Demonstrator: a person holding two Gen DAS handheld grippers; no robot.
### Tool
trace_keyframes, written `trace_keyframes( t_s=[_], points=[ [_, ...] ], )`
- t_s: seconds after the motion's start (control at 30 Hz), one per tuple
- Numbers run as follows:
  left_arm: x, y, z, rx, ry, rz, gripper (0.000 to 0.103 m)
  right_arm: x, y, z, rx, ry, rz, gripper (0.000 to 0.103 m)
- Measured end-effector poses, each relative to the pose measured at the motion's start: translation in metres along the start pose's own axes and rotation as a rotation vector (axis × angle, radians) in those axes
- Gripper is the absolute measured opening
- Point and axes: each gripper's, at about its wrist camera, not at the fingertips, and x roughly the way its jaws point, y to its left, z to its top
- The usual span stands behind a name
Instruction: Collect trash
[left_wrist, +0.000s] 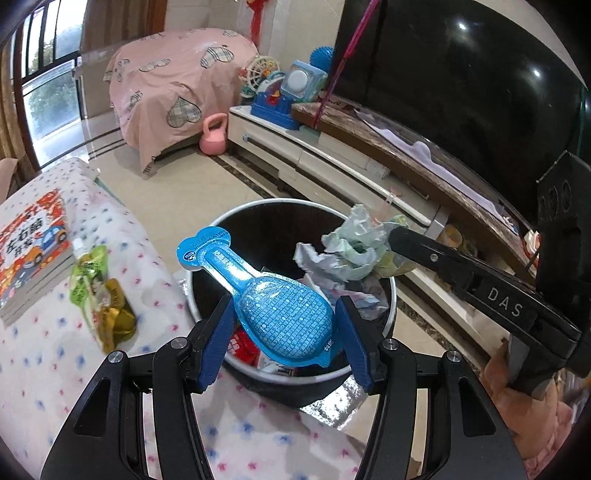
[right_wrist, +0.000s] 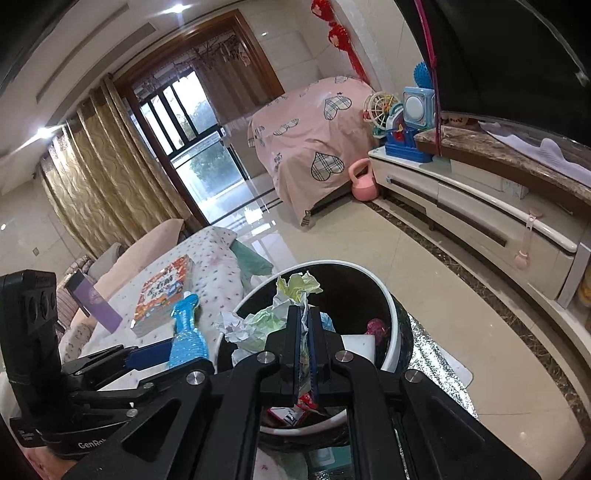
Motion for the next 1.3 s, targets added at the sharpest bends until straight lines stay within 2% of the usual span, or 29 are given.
trace_keyframes(
  t_s=[0.37,0.43,0.5,0.57,0.63,0.8,0.87,0.97,1.3],
  points=[
    [0.017,0.003,0.005,0.011,0.040,-0.009,0.058,0.018,-0.013,0.007,0.019,0.036,0.009,0.008],
    [0.019,0.003,0.004,0.010,0.053,0.005,0.068,0.020,-0.014,0.008,0.020,0.044,0.015,0.009],
    [0.016,0.006,0.003,-0.002,0.046,0.003,0.075,0.022,-0.014,0.009,0.022,0.045,0.022,0.014],
    [0.014,0.008,0.002,-0.015,0.048,0.004,0.081,0.023,-0.016,0.009,0.037,0.048,0.031,0.034],
    [0.010,0.010,0.000,-0.025,0.039,0.006,0.081,0.021,-0.019,0.008,0.051,0.037,0.039,0.051],
    [-0.009,0.019,-0.013,-0.068,0.010,0.015,0.081,0.013,-0.020,0.003,0.075,0.028,0.050,0.059],
    [-0.016,0.024,-0.020,-0.090,0.004,0.017,0.082,0.007,-0.018,0.000,0.077,0.016,0.049,0.071],
    [-0.028,0.031,-0.034,-0.133,-0.005,0.027,0.082,-0.004,-0.013,-0.007,0.084,-0.002,0.051,0.079],
    [-0.076,0.057,-0.094,-0.241,-0.037,0.046,0.083,-0.041,0.023,-0.052,0.045,-0.036,0.035,0.097]
  ],
)
